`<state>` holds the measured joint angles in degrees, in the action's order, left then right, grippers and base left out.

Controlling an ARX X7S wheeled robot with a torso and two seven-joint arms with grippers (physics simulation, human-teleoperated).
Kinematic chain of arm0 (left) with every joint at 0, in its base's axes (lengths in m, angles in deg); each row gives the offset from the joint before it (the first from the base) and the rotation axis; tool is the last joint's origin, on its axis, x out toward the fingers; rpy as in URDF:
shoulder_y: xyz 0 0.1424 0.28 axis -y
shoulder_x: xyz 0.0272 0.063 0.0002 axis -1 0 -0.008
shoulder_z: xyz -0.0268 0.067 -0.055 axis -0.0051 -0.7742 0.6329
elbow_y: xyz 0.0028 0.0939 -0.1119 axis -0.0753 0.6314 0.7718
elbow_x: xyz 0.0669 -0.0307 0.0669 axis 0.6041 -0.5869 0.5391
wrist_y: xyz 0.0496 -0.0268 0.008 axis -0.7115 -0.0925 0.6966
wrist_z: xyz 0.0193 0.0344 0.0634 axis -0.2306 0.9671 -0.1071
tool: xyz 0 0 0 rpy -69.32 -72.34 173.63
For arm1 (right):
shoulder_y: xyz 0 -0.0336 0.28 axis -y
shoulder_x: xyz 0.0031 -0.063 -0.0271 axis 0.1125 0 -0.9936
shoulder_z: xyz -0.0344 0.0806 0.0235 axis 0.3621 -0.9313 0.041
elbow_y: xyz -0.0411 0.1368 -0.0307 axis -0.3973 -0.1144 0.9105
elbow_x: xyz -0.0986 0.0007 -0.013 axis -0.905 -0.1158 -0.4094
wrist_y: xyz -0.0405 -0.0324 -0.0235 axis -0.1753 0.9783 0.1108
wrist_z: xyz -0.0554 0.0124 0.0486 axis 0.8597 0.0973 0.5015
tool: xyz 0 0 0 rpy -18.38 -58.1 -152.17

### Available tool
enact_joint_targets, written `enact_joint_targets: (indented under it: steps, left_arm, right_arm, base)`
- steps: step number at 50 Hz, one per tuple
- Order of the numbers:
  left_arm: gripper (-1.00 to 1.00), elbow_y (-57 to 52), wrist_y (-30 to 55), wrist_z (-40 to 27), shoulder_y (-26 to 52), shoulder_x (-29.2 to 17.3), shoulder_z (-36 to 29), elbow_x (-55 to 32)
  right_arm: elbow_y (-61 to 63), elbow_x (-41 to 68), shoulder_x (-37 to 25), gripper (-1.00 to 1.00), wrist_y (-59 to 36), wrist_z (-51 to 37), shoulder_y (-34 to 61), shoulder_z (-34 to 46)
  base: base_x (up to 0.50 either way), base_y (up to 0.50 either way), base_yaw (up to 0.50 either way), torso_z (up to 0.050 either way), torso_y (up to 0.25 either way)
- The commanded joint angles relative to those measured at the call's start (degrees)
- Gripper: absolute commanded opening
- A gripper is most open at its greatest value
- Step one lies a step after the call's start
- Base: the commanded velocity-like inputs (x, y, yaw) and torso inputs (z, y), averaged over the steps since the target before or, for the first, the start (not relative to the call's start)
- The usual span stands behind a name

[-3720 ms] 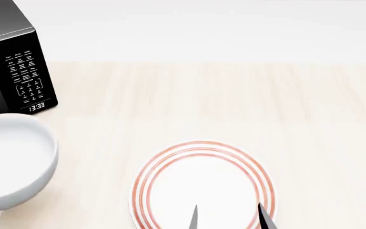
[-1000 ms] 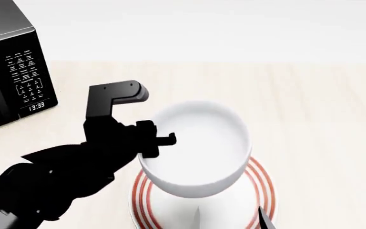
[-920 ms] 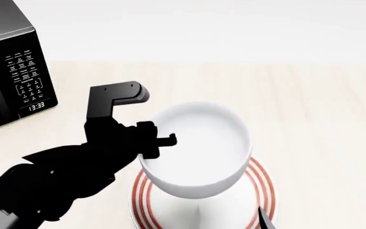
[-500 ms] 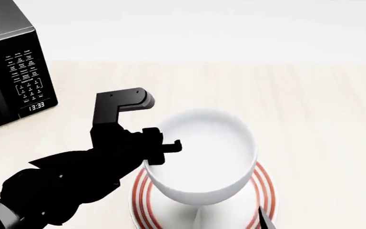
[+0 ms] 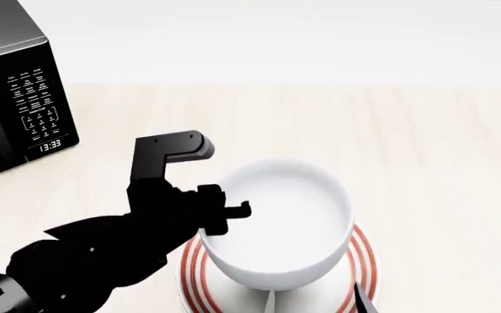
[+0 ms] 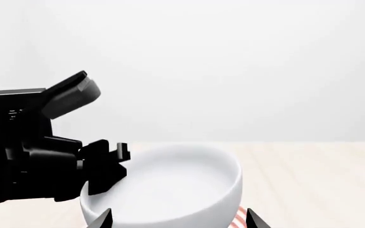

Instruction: Pick up the white bowl and put it on the plate.

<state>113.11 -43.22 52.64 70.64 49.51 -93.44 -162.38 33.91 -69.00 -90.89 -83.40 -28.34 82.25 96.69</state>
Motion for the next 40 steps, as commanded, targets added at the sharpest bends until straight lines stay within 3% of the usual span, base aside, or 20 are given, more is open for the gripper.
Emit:
enact_joint_targets:
  steps: [1, 40]
  left_arm:
    - [-1.00, 0.23, -1.44, 2.49, 0.49, 1.21, -1.15, -2.95]
    - [-1.00, 1.49, 0.86, 7.05, -0.68, 1.21, -2.75, -7.23]
  right_arm:
    - [-0.47, -1.21, 1.03, 1.00, 0.23, 1.37, 0.18, -1.16]
    - [-0.30, -1.01, 0.68, 1.00, 0.15, 0.98, 0.35, -0.53]
  base:
    - [0.00, 0.00, 0.00, 0.000, 0.000]
    - [0.00, 0.00, 0.00, 0.000, 0.001]
